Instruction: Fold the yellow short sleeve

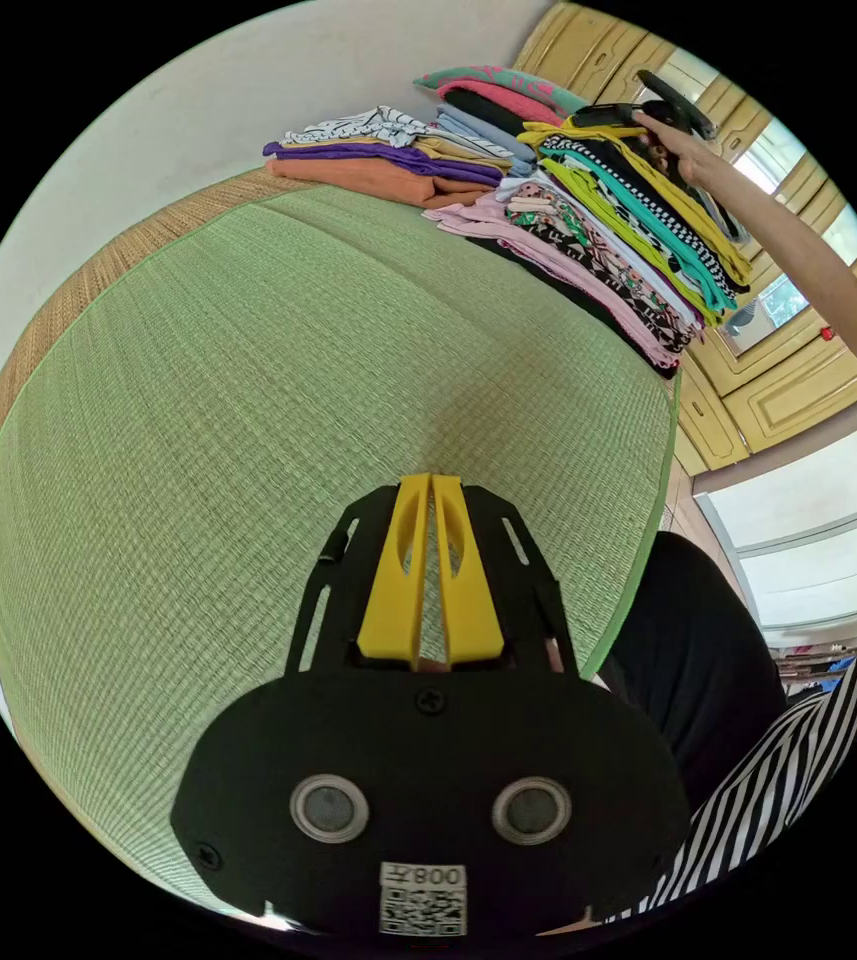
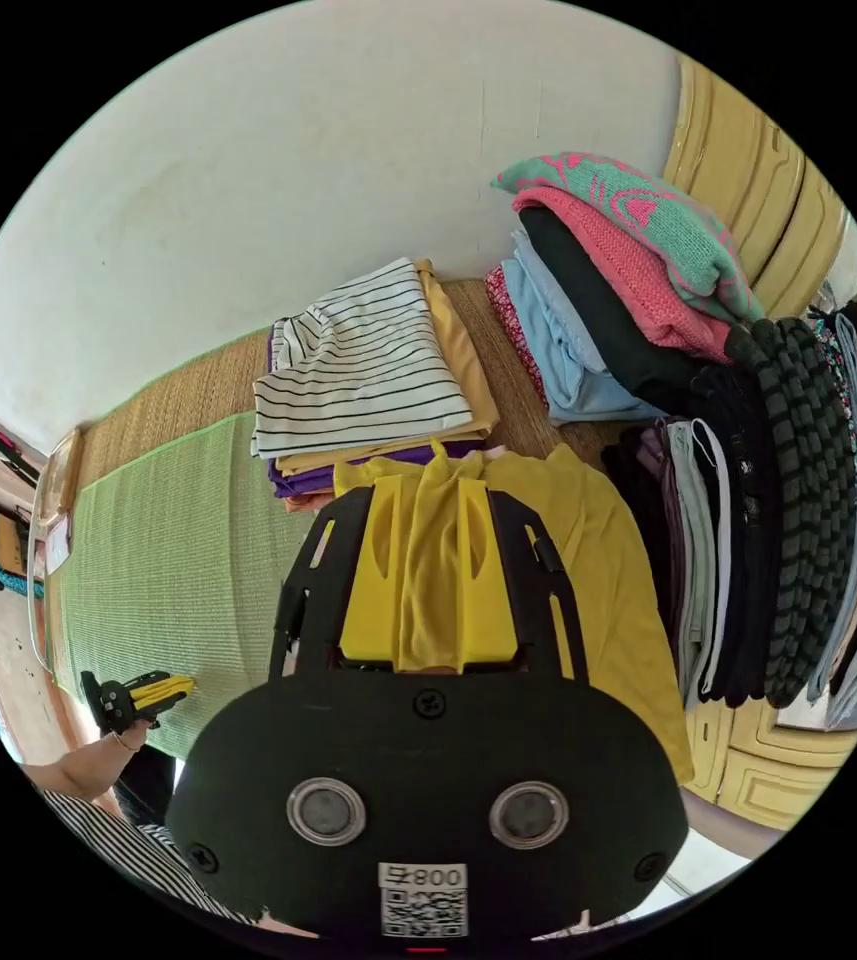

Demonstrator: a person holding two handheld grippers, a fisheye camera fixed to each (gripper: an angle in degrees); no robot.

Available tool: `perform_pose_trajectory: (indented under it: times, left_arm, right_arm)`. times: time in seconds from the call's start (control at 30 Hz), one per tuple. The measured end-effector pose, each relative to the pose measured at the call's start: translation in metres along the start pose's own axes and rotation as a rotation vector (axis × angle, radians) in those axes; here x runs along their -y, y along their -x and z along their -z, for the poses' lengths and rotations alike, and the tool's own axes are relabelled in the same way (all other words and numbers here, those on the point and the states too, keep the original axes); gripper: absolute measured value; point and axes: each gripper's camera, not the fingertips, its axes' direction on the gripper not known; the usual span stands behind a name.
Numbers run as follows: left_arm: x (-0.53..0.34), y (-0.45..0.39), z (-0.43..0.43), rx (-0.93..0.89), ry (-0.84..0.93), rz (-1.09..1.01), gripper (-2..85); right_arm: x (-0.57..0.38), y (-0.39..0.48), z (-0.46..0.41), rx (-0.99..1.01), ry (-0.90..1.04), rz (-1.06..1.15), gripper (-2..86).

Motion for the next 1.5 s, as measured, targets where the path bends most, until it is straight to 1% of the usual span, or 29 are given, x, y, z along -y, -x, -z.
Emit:
perform_pose_trajectory:
  times: [0.13, 0.3, 0.37, 0.53, 0.6, 0.63, 0.7, 0.83, 0.97, 1.17, 1.27, 1.33, 1.43, 1.5]
  left_arm:
    - [-0.012, -0.001, 0.001, -0.001, -0.010, 0.005, 0.3]
    - [-0.029, 0.009, 0.001, -0.029, -0.026, 0.032, 0.3]
    - [-0.034, 0.014, 0.000, -0.033, -0.028, 0.042, 0.3]
    - [-0.048, 0.031, -0.003, -0.057, -0.036, 0.074, 0.2]
    - [-0.055, 0.051, -0.006, -0.124, -0.036, 0.145, 0.2]
    - [-0.057, 0.057, -0.007, -0.156, -0.033, 0.169, 0.2]
    - [-0.061, 0.077, -0.009, -0.310, -0.025, 0.190, 0.2]
    - [-0.070, 0.092, 0.000, -0.393, -0.079, 0.179, 0.2]
    - [-0.079, 0.101, 0.017, -0.472, -0.156, 0.147, 0.2]
    - [-0.083, 0.107, 0.034, -0.621, -0.222, 0.056, 0.3]
    - [-0.079, 0.107, 0.043, -0.676, -0.265, -0.001, 0.6]
    - [-0.075, 0.108, 0.047, -0.713, -0.282, -0.028, 1.1]
    - [-0.065, 0.111, 0.047, -0.814, -0.310, -0.043, 2.6]
    - [-0.052, 0.116, 0.040, -0.915, -0.313, -0.033, 4.8]
  right_arm:
    - [0.021, -0.024, -0.002, -0.035, 0.057, -0.002, 8.2]
    - [0.028, -0.070, 0.007, 0.018, 0.083, -0.056, 6.2]
    - [0.024, -0.097, 0.021, 0.050, 0.062, -0.093, 3.2]
    - [0.006, -0.156, 0.056, 0.166, -0.007, -0.166, 1.4]
    - [-0.007, -0.177, 0.078, 0.227, -0.059, -0.187, 1.1]
    - [-0.016, -0.189, 0.095, 0.264, -0.095, -0.185, 1.0]
    - [-0.033, -0.207, 0.123, 0.307, -0.146, -0.185, 0.9]
    - [-0.090, -0.248, 0.199, 0.494, -0.315, -0.162, 0.7]
    - [-0.163, -0.270, 0.281, 0.683, -0.451, -0.079, 0.7]
    - [-0.269, -0.300, 0.379, 0.859, -0.552, 0.003, 0.6]
    - [-0.314, -0.321, 0.423, 0.908, -0.592, 0.032, 0.6]
    - [-0.337, -0.332, 0.443, 0.900, -0.587, 0.021, 0.6]
    - [-0.371, -0.354, 0.469, 0.917, -0.582, 0.006, 0.6]
    - [-0.389, -0.371, 0.483, 0.943, -0.599, -0.004, 0.6]
